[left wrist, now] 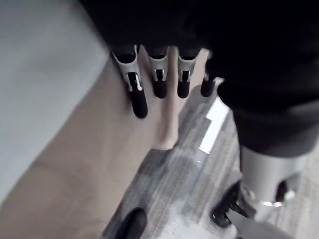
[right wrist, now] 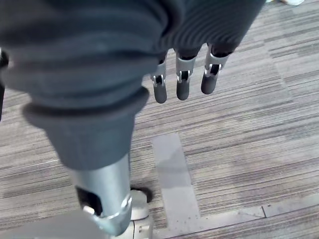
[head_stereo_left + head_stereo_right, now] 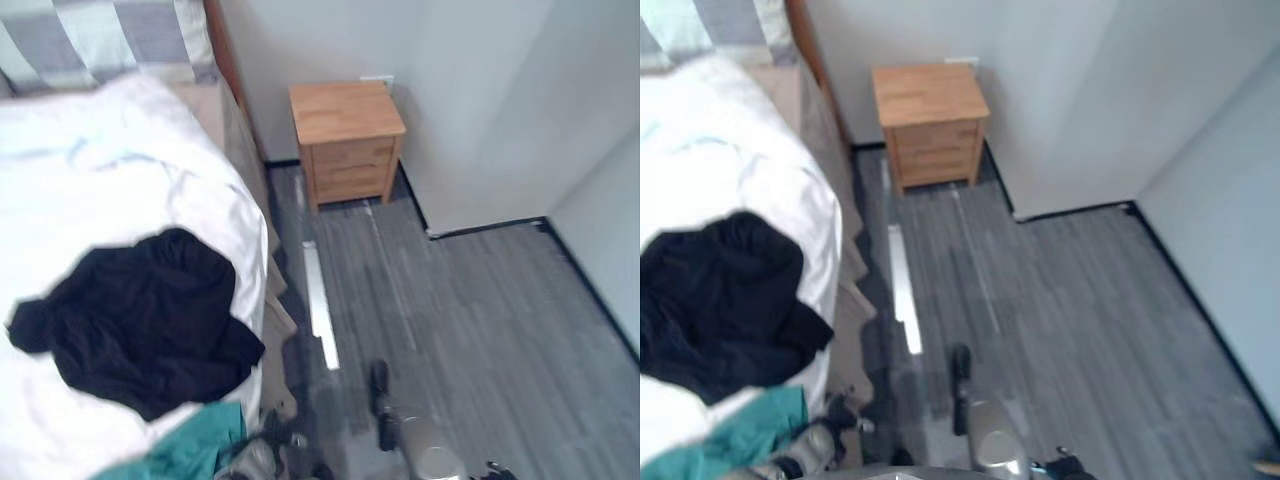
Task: Tidy up the quilt and then pick up the clothes from the bed and put them into the laundry hamper.
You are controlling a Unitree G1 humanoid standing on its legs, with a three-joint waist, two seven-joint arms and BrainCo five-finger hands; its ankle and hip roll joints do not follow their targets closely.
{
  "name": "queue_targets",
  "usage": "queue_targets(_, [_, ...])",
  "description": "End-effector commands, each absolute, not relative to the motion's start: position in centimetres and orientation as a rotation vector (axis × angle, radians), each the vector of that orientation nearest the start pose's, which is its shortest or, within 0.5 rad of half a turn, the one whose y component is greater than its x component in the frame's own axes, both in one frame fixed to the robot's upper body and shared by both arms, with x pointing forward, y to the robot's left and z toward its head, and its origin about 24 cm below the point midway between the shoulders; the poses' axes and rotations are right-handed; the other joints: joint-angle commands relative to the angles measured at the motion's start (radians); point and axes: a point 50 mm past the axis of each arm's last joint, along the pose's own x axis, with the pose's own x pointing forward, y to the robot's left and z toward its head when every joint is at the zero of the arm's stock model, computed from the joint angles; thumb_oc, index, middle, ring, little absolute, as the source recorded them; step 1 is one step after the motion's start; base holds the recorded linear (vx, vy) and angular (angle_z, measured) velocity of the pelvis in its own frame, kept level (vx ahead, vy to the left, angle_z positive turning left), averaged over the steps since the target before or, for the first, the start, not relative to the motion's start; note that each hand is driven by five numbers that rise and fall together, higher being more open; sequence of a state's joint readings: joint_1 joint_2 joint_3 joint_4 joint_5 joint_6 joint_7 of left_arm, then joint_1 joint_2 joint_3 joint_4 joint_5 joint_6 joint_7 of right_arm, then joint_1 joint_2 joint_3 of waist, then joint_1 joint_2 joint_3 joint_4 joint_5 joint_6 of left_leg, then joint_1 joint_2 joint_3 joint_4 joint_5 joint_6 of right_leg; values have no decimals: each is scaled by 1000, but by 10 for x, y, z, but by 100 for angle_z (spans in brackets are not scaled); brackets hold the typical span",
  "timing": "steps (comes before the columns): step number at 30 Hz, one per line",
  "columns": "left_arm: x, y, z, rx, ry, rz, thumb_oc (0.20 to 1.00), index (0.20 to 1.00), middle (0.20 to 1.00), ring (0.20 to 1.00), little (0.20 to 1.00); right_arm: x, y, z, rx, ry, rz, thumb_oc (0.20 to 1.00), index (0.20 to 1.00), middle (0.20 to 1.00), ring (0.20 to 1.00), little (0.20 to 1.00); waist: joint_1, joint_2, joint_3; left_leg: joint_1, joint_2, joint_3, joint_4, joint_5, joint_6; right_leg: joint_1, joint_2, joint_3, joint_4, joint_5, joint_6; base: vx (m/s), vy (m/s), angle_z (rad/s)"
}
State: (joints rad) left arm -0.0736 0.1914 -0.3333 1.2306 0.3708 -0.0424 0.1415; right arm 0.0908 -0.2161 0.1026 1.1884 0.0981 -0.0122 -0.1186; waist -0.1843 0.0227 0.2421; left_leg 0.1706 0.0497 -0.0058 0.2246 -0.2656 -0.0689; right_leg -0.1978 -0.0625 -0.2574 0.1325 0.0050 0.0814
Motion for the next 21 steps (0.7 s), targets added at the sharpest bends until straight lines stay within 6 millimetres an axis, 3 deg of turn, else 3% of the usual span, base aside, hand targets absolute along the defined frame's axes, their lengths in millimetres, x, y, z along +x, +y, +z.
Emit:
queue_targets(1, [133, 254, -143, 838, 1054, -105, 1000, 1000, 1000, 1000, 1000, 79, -251, -158, -284, 1214, -221, 1000, 1000, 1000, 1000, 1000, 74, -56, 9, -141, 22, 49, 473, 355, -76, 102, 41, 35, -125, 11, -5, 374, -175, 39])
queue_targets(2, [135, 255, -142, 830, 1044, -81, 1000, 1000, 1000, 1000, 1000, 86, -255, -156, -297, 1191, -228, 1000, 1000, 1000, 1000, 1000, 101, -79, 35, -220, 23, 38, 592, 332, -53, 142, 38, 60, -135, 2, -16, 380, -114, -26])
queue_targets(4, [137, 257, -140, 816, 1038, -46, 1000, 1000, 1000, 1000, 1000, 101, -252, -153, -330, 1164, -187, 1000, 1000, 1000, 1000, 1000, 143, -103, 49, -314, 45, 42, 602, 291, -22, 201, 30, 106, -155, -28, -18, 527, 29, -101])
queue_targets(5, [139, 254, -140, 788, 1027, -24, 1000, 1000, 1000, 1000, 1000, 108, -251, -152, -365, 1147, -157, 1000, 1000, 1000, 1000, 1000, 186, -99, 52, -363, 53, 49, 453, 260, -15, 265, 27, 140, -178, -61, -9, 495, 95, -97])
queue_targets(6, [139, 254, -140, 788, 1027, -24, 1000, 1000, 1000, 1000, 1000, 108, -251, -152, -364, 1147, -157, 1000, 1000, 1000, 1000, 1000, 186, -102, 52, -361, 50, 52, 448, 264, -14, 265, 24, 141, -178, -60, -9, 527, 161, -104])
queue_targets(8, [138, 248, -142, 754, 1024, -3, 1000, 1000, 1000, 1000, 1000, 117, -249, -149, -397, 1121, -132, 1000, 1000, 1000, 1000, 1000, 216, -86, 33, -348, 18, 84, 143, 247, -4, 305, 27, 155, -194, -92, 13, 549, 236, -77])
queue_targets(9, [140, 246, -142, 755, 1023, -6, 1000, 1000, 1000, 1000, 1000, 122, -247, -148, -410, 1102, -123, 1000, 1000, 1000, 1000, 1000, 226, -73, 10, -338, 19, 173, -86, 296, -10, 347, 38, 137, -194, -134, 18, 526, 218, -69])
queue_targets(10, [140, 246, -142, 755, 1023, -6, 1000, 1000, 1000, 1000, 1000, 122, -247, -148, -410, 1102, -123, 1000, 1000, 1000, 1000, 1000, 227, -75, 12, -331, 15, 175, -95, 300, -10, 349, 35, 137, -194, -136, 19, 435, 167, -90])
queue_targets(12, [145, 243, -141, 762, 1012, -20, 1000, 1000, 1000, 1000, 1000, 119, -248, -149, -410, 1104, -141, 1000, 1000, 1000, 1000, 1000, 199, -80, 3, -331, 64, 438, -140, 304, -23, 386, 34, 88, -176, -190, 29, 344, 144, -32])
queue_targets(13, [148, 240, -141, 754, 1008, -23, 1000, 1000, 1000, 1000, 1000, 117, -249, -149, -414, 1114, -149, 1000, 1000, 1000, 1000, 1000, 194, -82, -5, -327, 86, 528, -136, 321, -11, 395, 42, 68, -154, -198, 27, 442, 185, 46])
queue_targets(14, [142, 239, -144, 733, 1031, -12, 1000, 1000, 1000, 1000, 1000, 113, -248, -151, -411, 1129, -147, 1000, 1000, 1000, 1000, 1000, 203, -82, -22, -296, 75, 553, -165, 306, 15, 399, 45, 44, -116, -201, 36, 443, 188, 33])
queue_targets(15, [137, 236, -146, 724, 1048, -16, 1000, 1000, 1000, 1000, 1000, 109, -246, -152, -415, 1140, -142, 1000, 1000, 1000, 1000, 1000, 216, -90, -36, -277, 37, 511, -183, 291, 42, 391, 35, 32, -41, -202, 55, 435, 212, 21])
queue_targets(17, [131, 234, -150, 703, 1078, -18, 1000, 1000, 1000, 1000, 1000, 100, -246, -156, -407, 1185, -142, 1000, 1000, 1000, 1000, 1000, 212, -99, -35, -219, -14, 459, -237, 264, 85, 296, -29, -13, 247, -94, 163, 404, 197, 71])
queue_targets(18, [130, 235, -150, 697, 1084, -8, 1000, 1000, 1000, 1000, 1000, 100, -246, -156, -412, 1192, -139, 1000, 1000, 1000, 1000, 1000, 205, -102, -28, -193, -24, 436, -251, 259, 94, 261, -59, -15, 347, -27, 180, 302, 109, 154])
queue_targets(19, [131, 239, -148, 705, 1086, 3, 1000, 1000, 1000, 1000, 1000, 103, -246, -155, -400, 1180, -147, 1000, 1000, 1000, 1000, 1000, 204, -86, -19, -170, -7, 414, -275, 271, 104, 189, -60, -2, 448, 18, 173, 264, 60, 166])
queue_targets(20, [132, 241, -148, 710, 1087, 9, 1000, 1000, 1000, 1000, 1000, 107, -246, -154, -399, 1170, -148, 1000, 1000, 1000, 1000, 1000, 197, -78, -11, -141, -6, 368, -296, 268, 104, 126, -67, 14, 521, -2, 162, 271, 14, 184])
queue_targets(21, [134, 242, -147, 725, 1083, 4, 1000, 1000, 1000, 1000, 1000, 108, -246, -154, -400, 1164, -150, 1000, 1000, 1000, 1000, 1000, 195, -70, -7, -130, -4, 321, -305, 268, 100, 103, -62, 26, 493, -22, 153, 427, -75, 196])
